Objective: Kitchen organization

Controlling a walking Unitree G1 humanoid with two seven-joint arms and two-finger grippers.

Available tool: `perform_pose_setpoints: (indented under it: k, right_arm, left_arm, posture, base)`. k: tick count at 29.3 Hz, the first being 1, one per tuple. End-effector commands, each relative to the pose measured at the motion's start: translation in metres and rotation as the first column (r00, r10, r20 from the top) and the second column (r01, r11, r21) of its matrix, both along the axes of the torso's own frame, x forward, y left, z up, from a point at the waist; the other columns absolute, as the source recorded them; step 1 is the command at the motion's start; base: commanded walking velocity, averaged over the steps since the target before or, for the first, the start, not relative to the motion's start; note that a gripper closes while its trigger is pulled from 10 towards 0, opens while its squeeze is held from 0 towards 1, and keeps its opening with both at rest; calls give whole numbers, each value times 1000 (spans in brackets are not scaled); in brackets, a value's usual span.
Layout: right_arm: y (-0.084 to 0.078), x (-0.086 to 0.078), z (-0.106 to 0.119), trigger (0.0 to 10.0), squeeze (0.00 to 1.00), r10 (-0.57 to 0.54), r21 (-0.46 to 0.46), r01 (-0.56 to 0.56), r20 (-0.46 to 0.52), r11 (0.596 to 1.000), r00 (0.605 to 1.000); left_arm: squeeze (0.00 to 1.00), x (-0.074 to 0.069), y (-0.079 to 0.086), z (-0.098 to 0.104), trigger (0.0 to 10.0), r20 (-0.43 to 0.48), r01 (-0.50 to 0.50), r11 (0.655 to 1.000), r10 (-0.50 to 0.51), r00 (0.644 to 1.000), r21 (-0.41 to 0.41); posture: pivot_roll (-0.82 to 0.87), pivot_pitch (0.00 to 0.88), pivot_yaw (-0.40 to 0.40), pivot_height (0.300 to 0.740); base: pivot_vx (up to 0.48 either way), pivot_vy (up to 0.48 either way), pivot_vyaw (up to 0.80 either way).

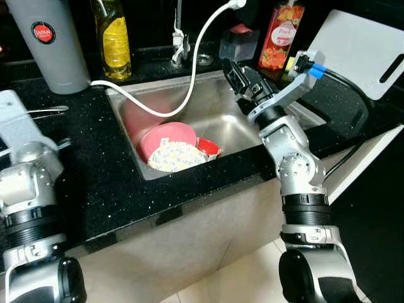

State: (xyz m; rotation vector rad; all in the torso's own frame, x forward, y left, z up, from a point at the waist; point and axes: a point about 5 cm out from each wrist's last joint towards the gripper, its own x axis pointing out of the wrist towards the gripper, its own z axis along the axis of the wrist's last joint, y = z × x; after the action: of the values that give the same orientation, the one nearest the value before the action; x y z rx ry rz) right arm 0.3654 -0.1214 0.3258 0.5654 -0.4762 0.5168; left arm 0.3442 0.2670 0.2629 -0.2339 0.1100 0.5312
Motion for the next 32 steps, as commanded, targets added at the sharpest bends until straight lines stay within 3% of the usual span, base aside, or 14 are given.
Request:
perform_pose_setpoints:
  k: [1, 3, 6, 9, 11, 13, 16, 17, 19, 22, 28, 32]
  right_arm:
    - [-1, -2, 3, 10000, 0, 3, 14, -3, 9, 1000, 1000]
    - [-2, -2, 3, 10000, 0, 2, 14, -2, 11, 1000, 1000]
    - [-2, -2, 4, 10000, 0, 1, 15, -1, 12, 1000, 1000]
    - [-2, -2, 4, 10000, 0, 1, 17, -1, 14, 1000, 1000]
    - [-2, -2, 4, 10000, 0, 2, 17, -2, 14, 1000, 1000]
    - [-2, -2, 4, 10000, 0, 3, 17, -3, 14, 1000, 1000]
    - [-1, -2, 4, 10000, 0, 5, 17, -5, 15, 1000, 1000]
    - [-1, -2, 4, 10000, 0, 5, 17, -5, 16, 1000, 1000]
    - [-1, -2, 4, 10000, 0, 5, 17, -5, 16, 1000, 1000]
    - [-1, -2, 4, 10000, 0, 6, 17, -6, 15, 1000, 1000]
    - [-1, -3, 3, 10000, 0, 8, 16, -8, 13, 1000, 1000]
    - [0, -3, 3, 10000, 0, 9, 16, -9, 14, 1000, 1000]
  left_arm:
    - [0, 4, -12, 0, 10000, -4, 88, 996, -88, 996, -13]
    - [0, 7, -22, 2, 10000, 6, 157, 987, -157, 988, -16]
    - [0, 7, -24, 4, 10000, 11, 172, 985, -172, 985, -2]
    - [0, 1, -11, 27, 10000, 138, 40, 988, -61, 989, 149]
    - [0, -5, -1, 37, 10000, 184, -56, 981, 21, 983, 187]
    - [0, -7, 2, 40, 10000, 193, -89, 978, 52, 980, 189]
    - [0, -13, 16, 44, 10000, 216, -176, 977, 147, 965, 122]
    - [0, -14, 21, 43, 10000, 215, -197, 978, 178, 960, 67]
    - [0, -15, 24, 42, 10000, 212, -206, 978, 194, 958, 32]
    - [0, -20, 36, 31, 10000, 155, -284, 958, 288, 945, -45]
    - [0, -28, 52, 13, 10000, 74, -412, 909, 417, 906, -66]
    - [0, -23, 47, -2, 10000, -9, -361, 930, 361, 932, -64]
  posture:
    - [-86, 146, -35, 740]
    - [-85, 146, -34, 740]
    - [-85, 147, -34, 740]
    - [-84, 147, -34, 740]
    - [-84, 146, -33, 740]
    - [-84, 146, -33, 740]
    - [-84, 145, -33, 740]
    - [-82, 145, -32, 740]
    - [-82, 145, -32, 740]
    - [-82, 145, -32, 740]
    - [-82, 144, -30, 740]
    - [-83, 144, -31, 740]
  base:
    - [0, 0, 0]
    - [0, 0, 0]
    - [0, 0, 0]
    - [0, 0, 0]
    - [0, 0, 0]
    - [0, 0, 0]
    - [0, 0, 0]
    - [0, 0, 0]
    - [0, 0, 0]
    - [0, 0, 0]
    - [0, 0, 0]
    - [0, 0, 0]
